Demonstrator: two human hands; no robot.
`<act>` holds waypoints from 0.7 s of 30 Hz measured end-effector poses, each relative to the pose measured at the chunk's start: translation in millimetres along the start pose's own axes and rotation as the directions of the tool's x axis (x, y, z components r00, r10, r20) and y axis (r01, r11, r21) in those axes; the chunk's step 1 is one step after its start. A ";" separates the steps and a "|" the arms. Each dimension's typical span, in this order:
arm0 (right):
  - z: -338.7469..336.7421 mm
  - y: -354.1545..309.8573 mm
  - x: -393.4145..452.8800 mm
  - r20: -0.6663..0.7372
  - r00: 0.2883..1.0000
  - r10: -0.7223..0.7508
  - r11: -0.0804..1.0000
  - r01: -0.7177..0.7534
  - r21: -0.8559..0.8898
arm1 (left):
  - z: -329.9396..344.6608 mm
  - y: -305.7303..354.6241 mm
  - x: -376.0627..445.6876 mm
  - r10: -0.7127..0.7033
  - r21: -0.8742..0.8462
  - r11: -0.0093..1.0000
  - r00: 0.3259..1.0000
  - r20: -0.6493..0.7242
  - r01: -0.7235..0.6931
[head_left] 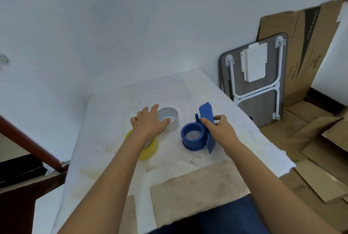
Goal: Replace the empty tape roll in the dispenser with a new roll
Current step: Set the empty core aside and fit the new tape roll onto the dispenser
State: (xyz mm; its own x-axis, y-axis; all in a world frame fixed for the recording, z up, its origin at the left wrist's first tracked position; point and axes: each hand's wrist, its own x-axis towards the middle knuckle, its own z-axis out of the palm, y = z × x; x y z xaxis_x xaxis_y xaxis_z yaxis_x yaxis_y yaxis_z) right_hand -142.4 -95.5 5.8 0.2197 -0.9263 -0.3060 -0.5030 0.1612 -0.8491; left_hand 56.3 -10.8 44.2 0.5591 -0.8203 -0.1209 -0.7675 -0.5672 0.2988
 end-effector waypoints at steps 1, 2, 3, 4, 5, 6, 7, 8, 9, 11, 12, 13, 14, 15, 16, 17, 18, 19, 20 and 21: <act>1.6 1.4 2.1 -0.033 0.999 -0.027 0.998 0.025 -0.054 | -5.4 -4.8 -1.5 -0.012 -0.061 0.998 1.000 0.005 0.012; 2.8 2.1 2.7 -0.058 0.997 -0.053 0.992 0.046 -0.114 | -10.3 -10.8 -3.9 -0.021 -0.106 0.994 1.000 0.000 0.021; 3.7 2.3 2.2 -0.077 0.994 -0.072 0.986 0.059 -0.154 | -14.3 -18.9 -6.0 -0.028 -0.138 0.990 1.000 -0.010 0.026; 4.1 2.3 1.5 -0.092 0.992 -0.081 0.984 0.065 -0.165 | -17.8 -28.0 -8.8 -0.036 -0.162 0.986 0.999 -0.019 0.033; 4.6 1.9 0.5 -0.115 0.990 -0.088 0.984 0.068 -0.167 | -20.0 -38.2 -11.1 -0.052 -0.186 0.981 0.998 -0.019 0.047; 4.3 0.5 -1.4 -0.146 0.983 -0.110 0.980 0.083 -0.179 | -20.2 -49.2 -13.4 -0.077 -0.203 0.976 0.997 -0.006 0.074; 4.1 -1.8 -2.8 -0.185 0.971 -0.153 0.972 0.115 -0.204 | -18.8 -59.9 -15.6 -0.112 -0.207 0.972 0.994 0.018 0.113; 3.8 -5.1 -4.5 -0.224 0.952 -0.207 0.961 0.155 -0.229 | -15.8 -70.1 -17.8 -0.151 -0.195 0.968 0.988 0.047 0.157; 3.6 -10.3 -6.9 -0.255 0.931 -0.260 0.950 0.198 -0.243 | -11.7 -79.4 -19.4 -0.187 -0.173 0.965 0.980 0.071 0.197; 4.9 -22.4 -11.2 -0.287 0.894 -0.344 0.930 0.284 -0.233 | -4.2 -91.2 -23.1 -0.230 -0.166 0.955 0.968 0.099 0.244; 6.3 -29.0 -13.4 -0.282 0.881 -0.381 0.919 0.326 -0.222 | -1.3 -94.6 -25.1 -0.240 -0.190 0.948 0.966 0.099 0.255; 8.5 -35.5 -15.8 -0.266 0.871 -0.414 0.906 0.366 -0.211 | 1.6 -97.6 -26.5 -0.249 -0.208 0.942 0.964 0.097 0.264; 11.3 -41.1 -18.2 -0.241 0.865 -0.441 0.894 0.399 -0.202 | 3.1 -98.8 -28.6 -0.251 -0.209 0.941 0.963 0.094 0.266; 14.4 -46.1 -20.7 -0.212 0.860 -0.464 0.882 0.428 -0.194 | 5.0 -100.2 -30.2 -0.247 -0.200 0.945 0.965 0.085 0.259; 17.7 -50.4 -22.8 -0.182 0.855 -0.485 0.871 0.454 -0.187 | 6.3 -101.1 -32.2 -0.235 -0.196 0.950 0.970 0.067 0.244; 20.6 -54.6 -25.0 -0.155 0.846 -0.510 0.857 0.483 -0.179 | 6.7 -101.1 -34.8 -0.214 -0.200 0.955 0.976 0.039 0.218; 23.3 -58.3 -27.3 -0.128 0.838 -0.531 0.844 0.509 -0.170 | 6.5 -100.8 -38.5 -0.184 -0.208 0.961 0.983 0.007 0.181; 25.7 -61.4 -29.3 -0.096 0.833 -0.545 0.835 0.529 -0.153 | 6.6 -100.7 -41.6 -0.139 -0.217 0.968 0.990 -0.032 0.129; 27.4 -64.4 -32.5 -0.056 0.839 -0.541 0.838 0.532 -0.121 | 5.7 -99.2 -45.9 -0.087 -0.238 0.969 0.993 -0.082 0.066; 29.4 -66.4 -36.2 -0.004 0.853 -0.522 0.851 0.521 -0.072 | 4.9 -97.2 -50.4 -0.035 -0.278 0.961 0.990 -0.140 -0.006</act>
State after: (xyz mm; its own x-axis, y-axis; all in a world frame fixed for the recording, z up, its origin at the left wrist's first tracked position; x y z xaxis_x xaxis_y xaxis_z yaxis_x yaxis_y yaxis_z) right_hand -92.4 -62.7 60.6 0.4472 -0.8753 0.1842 -0.3736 -0.3699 -0.8506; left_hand 101.2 85.3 16.6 0.6236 -0.7817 0.0024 -0.6532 -0.5194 0.5509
